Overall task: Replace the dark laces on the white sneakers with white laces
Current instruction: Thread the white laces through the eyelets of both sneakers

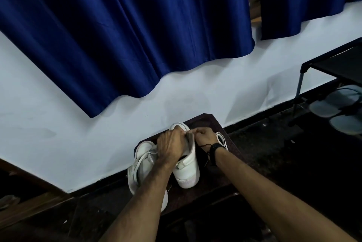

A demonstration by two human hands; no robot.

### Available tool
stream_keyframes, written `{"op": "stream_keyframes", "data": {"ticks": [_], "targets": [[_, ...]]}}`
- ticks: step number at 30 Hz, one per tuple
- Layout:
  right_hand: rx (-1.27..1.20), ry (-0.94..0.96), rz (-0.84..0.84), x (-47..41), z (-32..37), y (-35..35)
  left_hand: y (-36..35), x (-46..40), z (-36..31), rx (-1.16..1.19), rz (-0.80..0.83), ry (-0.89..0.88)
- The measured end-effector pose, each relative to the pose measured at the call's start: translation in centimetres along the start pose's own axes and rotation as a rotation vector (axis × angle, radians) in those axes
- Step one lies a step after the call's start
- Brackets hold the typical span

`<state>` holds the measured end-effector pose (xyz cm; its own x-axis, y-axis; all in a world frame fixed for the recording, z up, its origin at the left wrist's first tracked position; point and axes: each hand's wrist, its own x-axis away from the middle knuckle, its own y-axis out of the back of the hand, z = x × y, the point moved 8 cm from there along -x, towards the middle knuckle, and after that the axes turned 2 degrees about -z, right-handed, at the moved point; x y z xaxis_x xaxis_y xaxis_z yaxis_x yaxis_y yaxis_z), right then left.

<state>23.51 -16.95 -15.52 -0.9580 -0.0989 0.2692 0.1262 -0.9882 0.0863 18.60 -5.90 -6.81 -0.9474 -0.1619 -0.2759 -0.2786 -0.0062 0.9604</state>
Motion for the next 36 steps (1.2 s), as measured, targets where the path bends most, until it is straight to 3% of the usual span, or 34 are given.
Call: {"op": "stream_keyframes", "data": {"ticks": [9, 15, 23, 27, 30, 33, 36], "targets": [[0.116, 0.048, 0.011, -0.2, 0.3, -0.3, -0.1, 0.2, 0.0, 0.081, -0.054, -0.051], [0.161, 0.128, -0.072, 0.2, 0.9, -0.1, -0.6, 0.0, 0.6, 0.046, -0.072, -0.007], [0.291, 0.186, -0.004, 0.2, 1.6, -0.5, -0.7, -0.1, 1.1, 0.007, -0.061, 0.043], [0.204, 0.197, -0.161, 0.6, 2.1, 1.0, 0.1, 0.1, 0.6, -0.096, -0.115, -0.014], [-0.013, 0.214, -0.284, 1.0, 2.6, 3.2, 0.4, 0.2, -0.1, -0.109, -0.138, -0.060], [0.003, 0.254, -0.214, 0.5, 2.5, 3.5, 0.4, 0.2, 0.0, -0.083, -0.134, -0.047], [0.130, 0.257, -0.041, 0.3, 2.4, 2.2, 0.5, 0.4, 0.1, -0.031, -0.140, -0.047]]}}
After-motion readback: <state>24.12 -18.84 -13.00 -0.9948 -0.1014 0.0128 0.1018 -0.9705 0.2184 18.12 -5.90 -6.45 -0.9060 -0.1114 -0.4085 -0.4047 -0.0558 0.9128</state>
